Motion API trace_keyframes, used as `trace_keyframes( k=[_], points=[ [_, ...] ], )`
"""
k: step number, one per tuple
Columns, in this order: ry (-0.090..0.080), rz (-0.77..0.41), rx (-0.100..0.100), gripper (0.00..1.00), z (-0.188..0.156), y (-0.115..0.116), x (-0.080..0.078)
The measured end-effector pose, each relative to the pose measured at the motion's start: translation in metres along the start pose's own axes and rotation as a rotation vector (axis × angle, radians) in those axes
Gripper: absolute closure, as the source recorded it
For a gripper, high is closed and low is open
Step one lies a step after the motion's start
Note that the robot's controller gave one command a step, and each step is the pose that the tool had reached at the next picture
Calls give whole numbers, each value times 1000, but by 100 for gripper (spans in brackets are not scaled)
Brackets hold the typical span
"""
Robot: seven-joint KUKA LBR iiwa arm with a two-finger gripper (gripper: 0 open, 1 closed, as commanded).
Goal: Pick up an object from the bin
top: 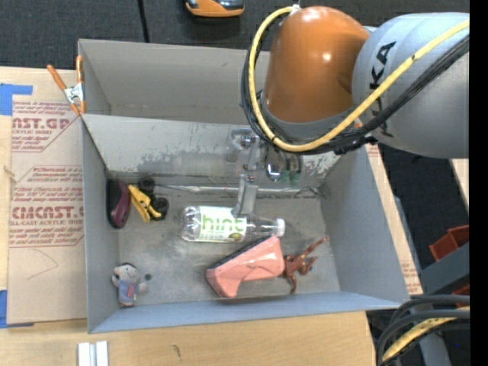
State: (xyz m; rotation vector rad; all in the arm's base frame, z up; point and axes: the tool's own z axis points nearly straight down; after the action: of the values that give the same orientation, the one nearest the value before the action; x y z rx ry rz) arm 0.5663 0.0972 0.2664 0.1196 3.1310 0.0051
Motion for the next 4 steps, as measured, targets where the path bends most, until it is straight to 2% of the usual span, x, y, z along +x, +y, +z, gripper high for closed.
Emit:
trace_keyframes(
  k=[1, 2, 3, 4],
  points=[
    [5, 23, 7, 0, -11, 7, -11],
    [1, -14, -1, 0, 32, -7, 28],
    [10, -5, 4, 0, 51, -26, 42],
    [6, 7, 3, 0, 85, -17, 51]
  ],
)
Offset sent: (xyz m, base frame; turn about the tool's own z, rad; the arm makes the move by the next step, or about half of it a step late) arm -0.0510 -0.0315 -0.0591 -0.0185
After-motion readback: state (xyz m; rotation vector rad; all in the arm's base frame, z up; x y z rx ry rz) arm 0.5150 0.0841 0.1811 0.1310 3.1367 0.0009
